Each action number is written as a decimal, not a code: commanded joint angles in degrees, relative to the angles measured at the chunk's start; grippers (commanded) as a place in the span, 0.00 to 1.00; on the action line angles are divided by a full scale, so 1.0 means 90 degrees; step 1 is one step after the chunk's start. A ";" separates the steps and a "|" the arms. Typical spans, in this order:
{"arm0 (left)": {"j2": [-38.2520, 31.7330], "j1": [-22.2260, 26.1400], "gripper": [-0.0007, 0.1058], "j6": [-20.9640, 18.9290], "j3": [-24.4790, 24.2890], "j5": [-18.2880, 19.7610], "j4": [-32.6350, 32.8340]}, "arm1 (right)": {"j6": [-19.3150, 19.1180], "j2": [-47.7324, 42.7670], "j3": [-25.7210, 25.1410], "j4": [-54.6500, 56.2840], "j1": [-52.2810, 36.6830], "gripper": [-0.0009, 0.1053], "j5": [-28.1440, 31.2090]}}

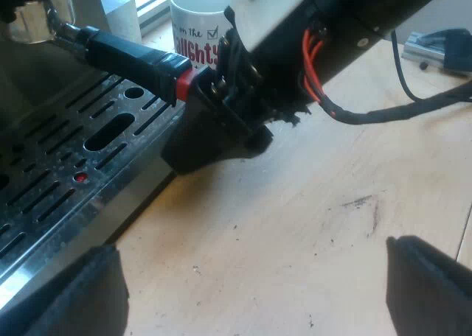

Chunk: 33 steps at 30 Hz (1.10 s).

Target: Grind coffee beans and then tamp

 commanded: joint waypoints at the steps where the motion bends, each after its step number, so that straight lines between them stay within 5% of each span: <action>1: -0.0028 -0.0034 0.70 0.0036 -0.0018 0.0077 -0.0043 | -0.0325 -0.0022 -0.0014 -0.0150 -0.0028 0.64 0.0175; 11: -0.0028 -0.0034 0.70 0.0036 -0.0018 0.0077 -0.0043 | -0.0381 -0.0022 -0.0014 -0.0243 -0.0080 0.60 0.0206; 16: -0.0028 -0.0034 0.70 0.0036 -0.0018 0.0077 -0.0043 | -0.0381 -0.0022 -0.0014 -0.0243 -0.0080 0.42 0.0149; 22: -0.0028 -0.0034 0.70 0.0036 -0.0018 0.0077 -0.0043 | -0.0381 -0.0022 -0.0014 -0.0243 -0.0080 0.01 0.0118; 33: -0.0028 -0.0034 0.70 0.0036 -0.0018 0.0077 -0.0043 | -0.0381 -0.0088 -0.0014 -0.0232 0.0023 0.01 0.0137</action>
